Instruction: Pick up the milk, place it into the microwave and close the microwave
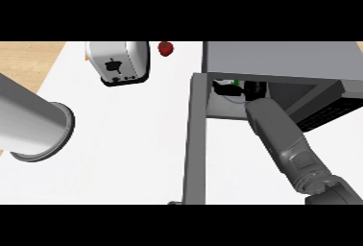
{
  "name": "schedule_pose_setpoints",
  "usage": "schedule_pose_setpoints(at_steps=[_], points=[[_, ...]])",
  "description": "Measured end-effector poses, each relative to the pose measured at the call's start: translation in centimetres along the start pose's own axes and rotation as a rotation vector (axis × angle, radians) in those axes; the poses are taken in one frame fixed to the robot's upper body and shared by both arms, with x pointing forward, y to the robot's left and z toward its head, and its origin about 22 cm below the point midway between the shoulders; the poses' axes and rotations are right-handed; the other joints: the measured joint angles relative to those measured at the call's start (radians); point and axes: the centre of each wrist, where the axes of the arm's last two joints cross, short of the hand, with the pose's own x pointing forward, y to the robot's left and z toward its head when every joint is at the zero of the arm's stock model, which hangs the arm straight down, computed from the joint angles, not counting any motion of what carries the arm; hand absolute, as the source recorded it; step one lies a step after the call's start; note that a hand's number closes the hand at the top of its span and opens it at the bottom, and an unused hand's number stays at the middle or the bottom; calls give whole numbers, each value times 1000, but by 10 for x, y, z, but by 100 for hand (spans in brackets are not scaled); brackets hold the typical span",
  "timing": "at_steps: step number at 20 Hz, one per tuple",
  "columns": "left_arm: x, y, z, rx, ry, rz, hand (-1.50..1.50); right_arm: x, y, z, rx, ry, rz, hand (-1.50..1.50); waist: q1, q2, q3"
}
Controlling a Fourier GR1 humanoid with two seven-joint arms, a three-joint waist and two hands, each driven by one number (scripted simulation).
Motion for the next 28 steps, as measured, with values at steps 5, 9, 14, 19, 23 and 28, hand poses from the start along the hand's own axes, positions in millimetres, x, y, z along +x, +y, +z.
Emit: schedule_pose_setpoints(at_steps=[5, 9, 14, 19, 23, 28], points=[[-3, 1, -4, -12, -7, -5, -150, 2, -4, -8, -60, 22, 103, 150, 9, 6, 0], [-5, 2, -6, -20, -7, -8, -150, -2, -12, -12, -113, 52, 124, 150, 17, 12, 1], [-6, 1, -10, -30, -10, -2, -150, -12, -31, -17, -168, 88, 151, 150, 27, 18, 2], [-8, 1, -18, -36, -9, 1, -150, -28, -50, -14, -182, 116, 193, 150, 35, 27, 3], [-9, -2, -24, -44, -4, 5, -150, -37, -61, -13, -199, 154, 218, 150, 43, 31, 4], [-13, -3, -30, -52, -1, 12, -150, -44, -62, -4, -178, 160, 264, -150, 53, 35, 5]])
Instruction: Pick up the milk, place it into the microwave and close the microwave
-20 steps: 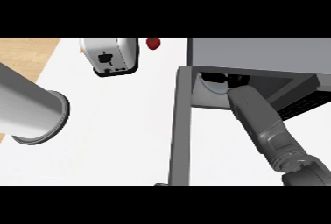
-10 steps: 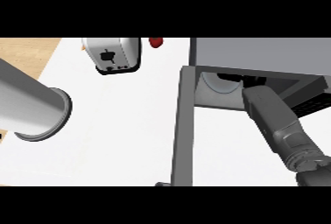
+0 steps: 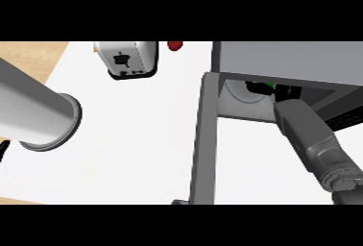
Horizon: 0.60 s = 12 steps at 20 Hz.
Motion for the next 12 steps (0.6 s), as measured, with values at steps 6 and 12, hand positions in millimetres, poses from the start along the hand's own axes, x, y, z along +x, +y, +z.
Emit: schedule_pose_setpoints(at_steps=[6, 12], points=[[-4, 0, -6, -3, 6, 0, -150, 4, 4, 2, 30, -27, 43, -150, 11, 2, 0], [-8, 4, -11, -5, 4, -9, -150, 16, 15, 6, 23, -51, 44, -150, 13, 3, -1]])
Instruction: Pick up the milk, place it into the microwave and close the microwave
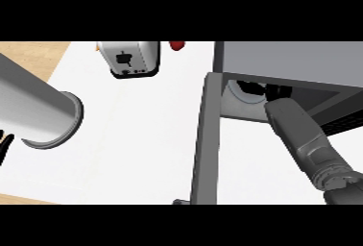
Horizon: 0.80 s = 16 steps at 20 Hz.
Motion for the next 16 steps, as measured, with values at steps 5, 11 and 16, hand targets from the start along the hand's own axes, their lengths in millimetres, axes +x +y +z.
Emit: schedule_pose_setpoints(at_steps=[5, 11, 16], points=[[-5, -1, -4, -3, 3, -3, -150, 9, 2, -4, 2, -20, 2, -150, 1, -1, 0], [-9, -4, -6, -19, 12, 5, -150, 15, 6, -4, 26, -28, 3, -150, -2, -4, -1], [-11, -4, -4, -20, 10, 10, -150, 19, 13, 2, 41, -33, -13, -150, -9, -10, -1]])
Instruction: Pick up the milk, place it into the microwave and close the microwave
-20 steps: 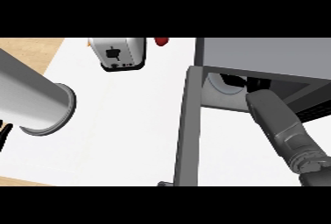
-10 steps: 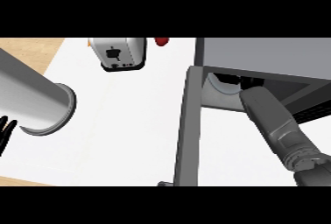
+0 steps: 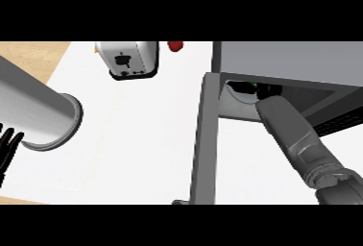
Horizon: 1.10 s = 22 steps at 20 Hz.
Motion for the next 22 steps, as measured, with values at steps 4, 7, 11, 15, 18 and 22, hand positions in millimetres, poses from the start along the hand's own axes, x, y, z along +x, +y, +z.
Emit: schedule_pose_setpoints(at_steps=[4, 7, 11, 15, 18, 22], points=[[-3, -1, 3, 10, -5, -1, -150, -2, 2, 4, 11, 4, -17, -150, -9, -4, 0], [-1, -1, 5, 10, -6, -12, -150, -9, 1, 9, 13, 8, -40, -150, -18, -8, 0], [1, 2, 8, 20, -17, -15, -150, -14, -1, 11, 20, 8, -64, -150, -29, -13, 0], [-1, -1, 16, 34, -11, -15, -150, -19, -2, 14, 45, -1, -122, -150, -44, -21, -1], [0, 1, 23, 35, -8, -21, -150, -25, 0, 23, 75, 1, -200, -150, -55, -26, -1], [2, -6, 29, 33, -7, -20, -150, -31, 7, 41, 107, 4, -297, -150, -70, -33, -1]])
